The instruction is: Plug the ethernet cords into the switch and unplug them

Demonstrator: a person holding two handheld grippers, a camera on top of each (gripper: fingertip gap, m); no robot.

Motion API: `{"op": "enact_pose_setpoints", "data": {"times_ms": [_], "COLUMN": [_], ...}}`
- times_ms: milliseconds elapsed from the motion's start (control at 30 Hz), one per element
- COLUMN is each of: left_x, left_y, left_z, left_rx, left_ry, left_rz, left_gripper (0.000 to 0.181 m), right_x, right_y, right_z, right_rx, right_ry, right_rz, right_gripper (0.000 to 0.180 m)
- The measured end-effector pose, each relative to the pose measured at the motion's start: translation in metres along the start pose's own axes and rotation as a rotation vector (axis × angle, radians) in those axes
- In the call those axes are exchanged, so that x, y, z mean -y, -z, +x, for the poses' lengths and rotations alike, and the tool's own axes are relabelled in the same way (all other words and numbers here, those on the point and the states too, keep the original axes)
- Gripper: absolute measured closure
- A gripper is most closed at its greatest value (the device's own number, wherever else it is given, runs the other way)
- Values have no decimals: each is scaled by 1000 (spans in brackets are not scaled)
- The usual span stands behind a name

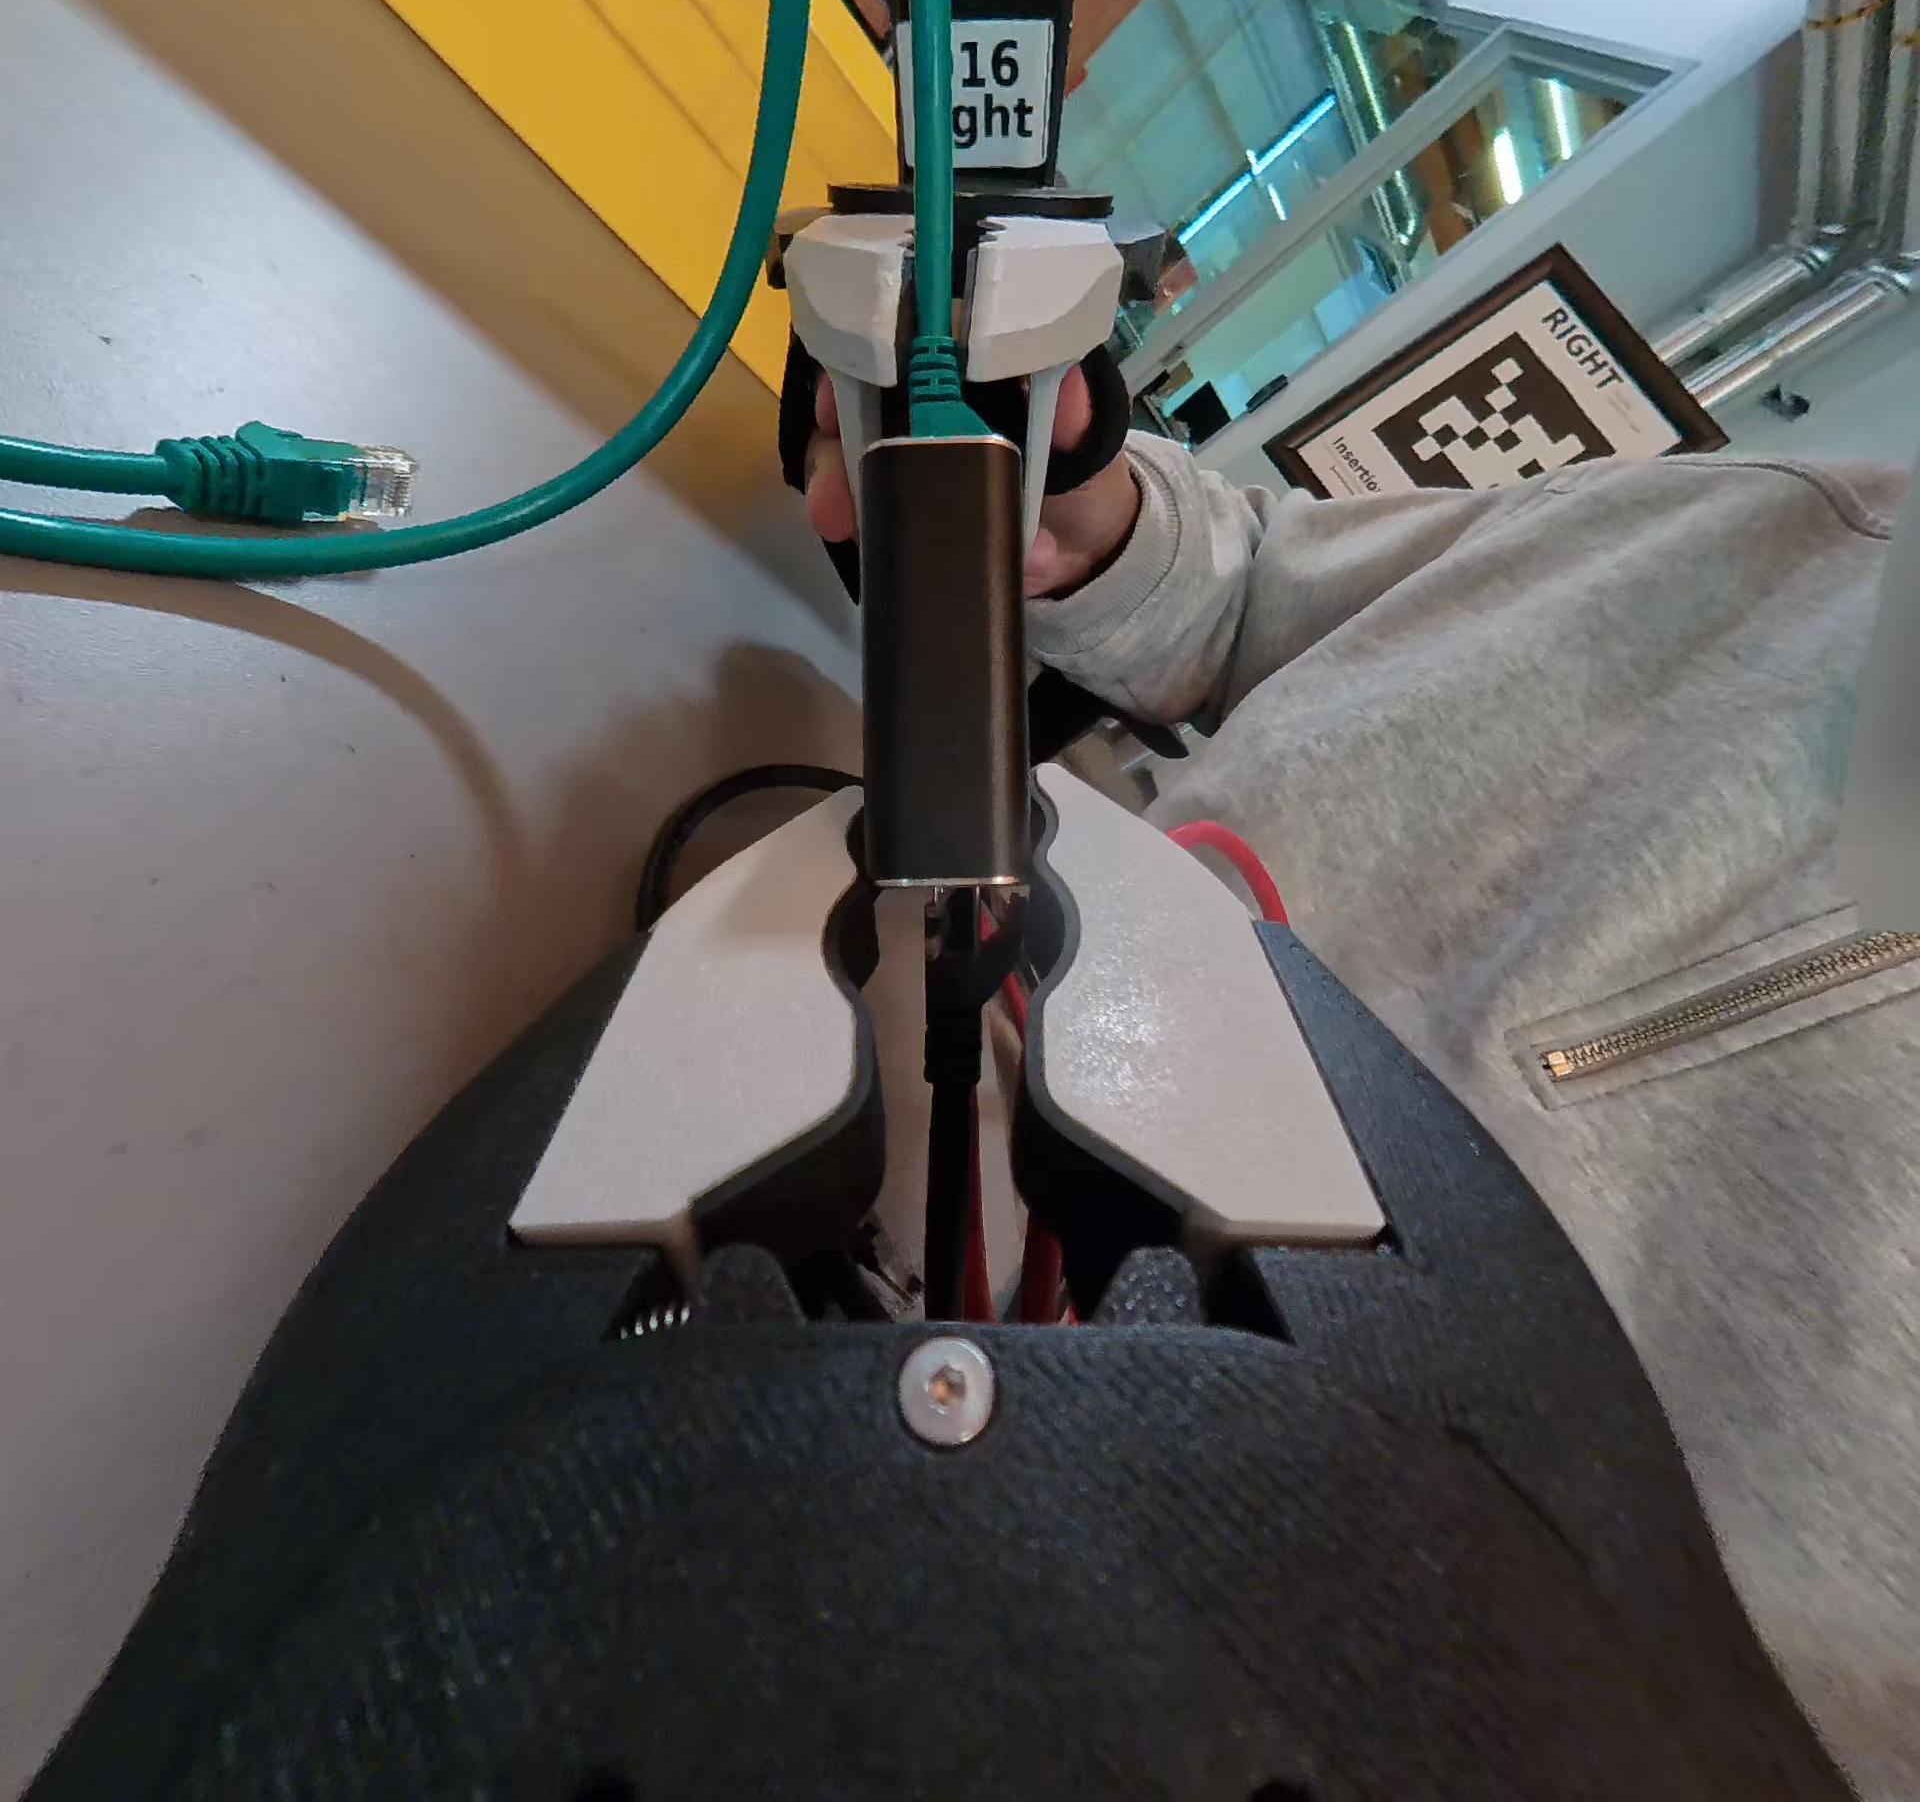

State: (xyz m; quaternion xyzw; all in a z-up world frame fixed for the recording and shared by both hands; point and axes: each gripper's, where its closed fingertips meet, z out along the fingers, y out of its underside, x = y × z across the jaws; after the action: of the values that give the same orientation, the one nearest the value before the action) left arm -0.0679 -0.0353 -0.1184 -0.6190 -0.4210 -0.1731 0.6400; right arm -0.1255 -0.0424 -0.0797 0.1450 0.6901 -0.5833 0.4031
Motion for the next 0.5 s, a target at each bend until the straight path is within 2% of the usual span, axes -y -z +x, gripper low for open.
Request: {"op": "enact_pose_setpoints", "data": {"times_ms": [367, 433, 500], "left_x": [16, 16, 19], "left_y": [1, 4, 9], "left_z": [10, 14, 15], "left_rx": [-60, -53, -45], "left_ry": [1, -21, -36], "left_rz": [68, 73, 97], "left_gripper": [155, 155, 155], "right_x": [15, 17, 18], "right_y": [3, 7, 9], "right_z": [-5, -7, -10], "right_rx": [29, 13, 4], "right_ry": [50, 102, 154], "right_rz": [62, 62, 66], "right_gripper": [171, 162, 161]}}
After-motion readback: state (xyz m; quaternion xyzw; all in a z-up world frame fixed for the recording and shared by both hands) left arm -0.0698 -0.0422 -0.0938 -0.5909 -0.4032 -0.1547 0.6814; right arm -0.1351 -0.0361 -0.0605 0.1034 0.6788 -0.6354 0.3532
